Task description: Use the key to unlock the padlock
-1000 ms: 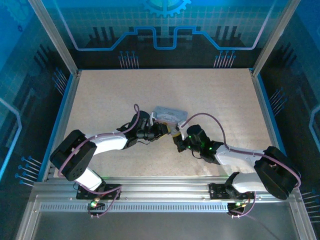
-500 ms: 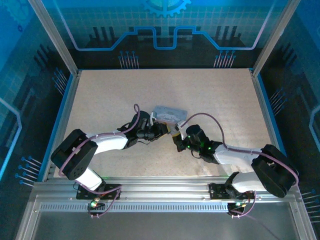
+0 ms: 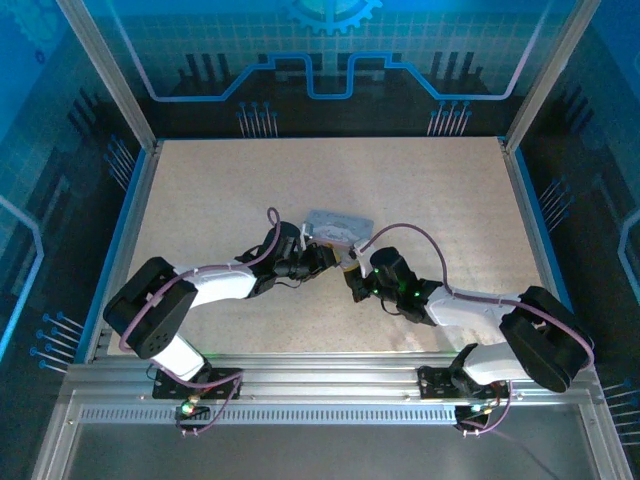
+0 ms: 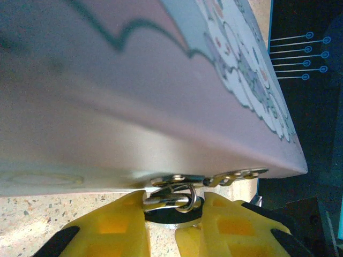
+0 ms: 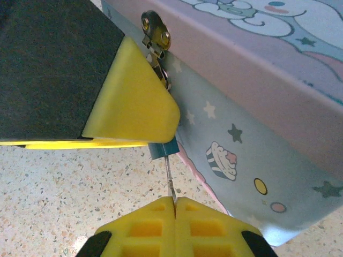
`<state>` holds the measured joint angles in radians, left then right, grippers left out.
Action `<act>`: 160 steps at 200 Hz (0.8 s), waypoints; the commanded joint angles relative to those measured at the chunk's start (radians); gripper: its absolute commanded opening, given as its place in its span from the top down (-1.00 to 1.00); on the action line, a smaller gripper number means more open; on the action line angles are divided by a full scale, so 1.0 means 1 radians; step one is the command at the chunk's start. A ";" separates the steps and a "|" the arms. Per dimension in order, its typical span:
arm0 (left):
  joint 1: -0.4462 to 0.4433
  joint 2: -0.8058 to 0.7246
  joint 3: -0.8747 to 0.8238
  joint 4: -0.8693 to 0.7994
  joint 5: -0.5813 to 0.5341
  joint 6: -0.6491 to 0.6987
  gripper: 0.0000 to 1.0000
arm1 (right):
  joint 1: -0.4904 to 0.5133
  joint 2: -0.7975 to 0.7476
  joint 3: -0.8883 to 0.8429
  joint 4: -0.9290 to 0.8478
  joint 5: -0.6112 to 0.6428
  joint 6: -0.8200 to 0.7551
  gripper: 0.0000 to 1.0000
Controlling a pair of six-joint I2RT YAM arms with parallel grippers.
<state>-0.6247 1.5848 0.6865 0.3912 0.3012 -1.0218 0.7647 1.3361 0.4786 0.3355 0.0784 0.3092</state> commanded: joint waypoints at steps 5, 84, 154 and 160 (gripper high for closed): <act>-0.024 0.018 -0.003 0.031 0.045 0.000 0.68 | -0.002 -0.006 0.040 0.090 -0.048 -0.012 0.92; -0.026 0.024 -0.002 0.035 0.047 -0.003 0.68 | -0.026 0.024 0.057 0.124 -0.068 -0.019 0.91; -0.027 0.034 -0.002 0.044 0.049 -0.010 0.68 | -0.057 0.028 0.049 0.189 -0.141 0.028 0.92; -0.027 0.035 -0.002 0.045 0.049 -0.009 0.68 | -0.062 0.029 0.050 0.192 -0.149 0.030 0.92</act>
<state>-0.6247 1.6028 0.6865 0.4053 0.2893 -1.0225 0.7181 1.3640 0.4858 0.3538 0.0013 0.3176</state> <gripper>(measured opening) 0.220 0.051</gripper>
